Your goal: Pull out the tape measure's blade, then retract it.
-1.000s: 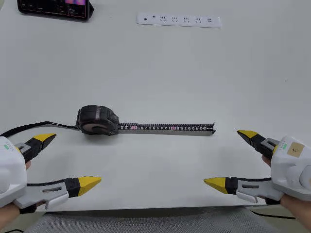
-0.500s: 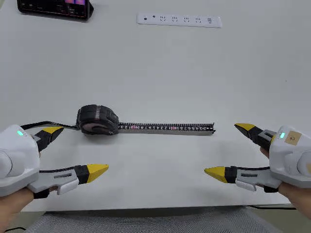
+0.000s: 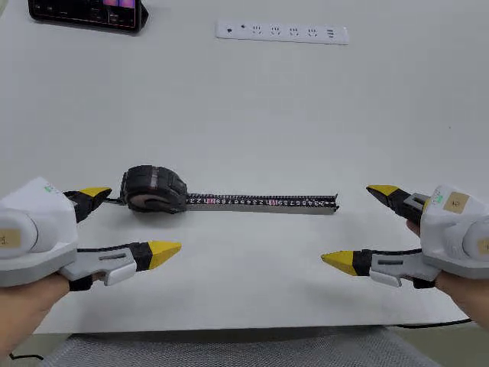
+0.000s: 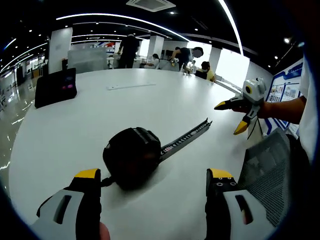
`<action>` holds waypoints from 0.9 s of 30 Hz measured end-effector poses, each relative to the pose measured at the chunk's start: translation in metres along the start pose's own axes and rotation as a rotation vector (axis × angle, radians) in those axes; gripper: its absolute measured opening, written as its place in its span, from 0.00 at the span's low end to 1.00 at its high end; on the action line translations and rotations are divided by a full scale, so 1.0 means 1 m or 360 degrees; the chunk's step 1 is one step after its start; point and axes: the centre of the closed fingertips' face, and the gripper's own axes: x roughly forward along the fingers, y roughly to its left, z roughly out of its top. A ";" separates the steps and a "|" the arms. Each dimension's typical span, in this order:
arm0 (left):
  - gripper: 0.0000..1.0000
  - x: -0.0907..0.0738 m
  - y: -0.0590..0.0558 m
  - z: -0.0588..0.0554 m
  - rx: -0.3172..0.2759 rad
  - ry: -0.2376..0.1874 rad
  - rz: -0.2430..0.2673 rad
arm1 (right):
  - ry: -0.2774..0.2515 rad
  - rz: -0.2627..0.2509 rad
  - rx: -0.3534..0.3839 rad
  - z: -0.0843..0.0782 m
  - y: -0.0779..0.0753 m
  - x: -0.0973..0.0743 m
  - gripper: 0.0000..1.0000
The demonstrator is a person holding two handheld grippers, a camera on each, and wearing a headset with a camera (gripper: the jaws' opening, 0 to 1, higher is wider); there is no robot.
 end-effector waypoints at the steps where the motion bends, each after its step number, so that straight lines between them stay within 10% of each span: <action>1: 0.84 0.001 0.000 0.001 -0.0005 -0.0003 0.0000 | 0.0002 0.0001 -0.0001 0.000 0.000 0.000 0.81; 27: 0.82 0.021 0.006 0.007 -0.0108 -0.0037 0.0055 | -0.0024 0.0024 0.0030 0.004 -0.011 0.013 0.79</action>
